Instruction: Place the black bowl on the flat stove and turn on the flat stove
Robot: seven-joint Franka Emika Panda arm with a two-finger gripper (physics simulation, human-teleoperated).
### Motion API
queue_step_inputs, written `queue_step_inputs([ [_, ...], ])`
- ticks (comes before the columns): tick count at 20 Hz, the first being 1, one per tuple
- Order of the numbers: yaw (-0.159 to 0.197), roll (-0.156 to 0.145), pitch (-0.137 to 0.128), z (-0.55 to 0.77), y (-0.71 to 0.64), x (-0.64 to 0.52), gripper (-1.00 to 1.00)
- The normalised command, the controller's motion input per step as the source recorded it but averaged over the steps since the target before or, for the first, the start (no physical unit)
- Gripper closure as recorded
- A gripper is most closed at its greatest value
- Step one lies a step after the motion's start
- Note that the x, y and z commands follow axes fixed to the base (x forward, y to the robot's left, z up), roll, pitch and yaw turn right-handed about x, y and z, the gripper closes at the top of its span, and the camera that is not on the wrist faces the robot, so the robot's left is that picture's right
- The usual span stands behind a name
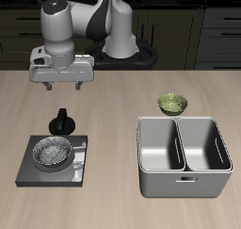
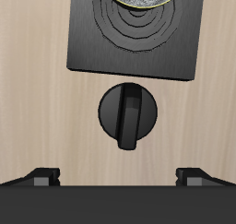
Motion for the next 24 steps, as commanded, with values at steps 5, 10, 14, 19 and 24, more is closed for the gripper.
queue_step_inputs([
  [5, 0.006, -0.001, -0.011, -0.27, 0.1, 0.09, -1.0],
  [10, -0.005, 0.007, -0.049, -0.24, 0.0, 0.07, -1.0],
  [14, -0.012, -0.023, -0.027, -0.15, -0.04, 0.01, -1.0],
  [19, -0.034, -0.012, -0.002, -0.21, -0.05, -0.05, -1.0],
  [24, -0.046, 0.001, -0.017, -0.17, -0.03, -0.1, -1.0],
])
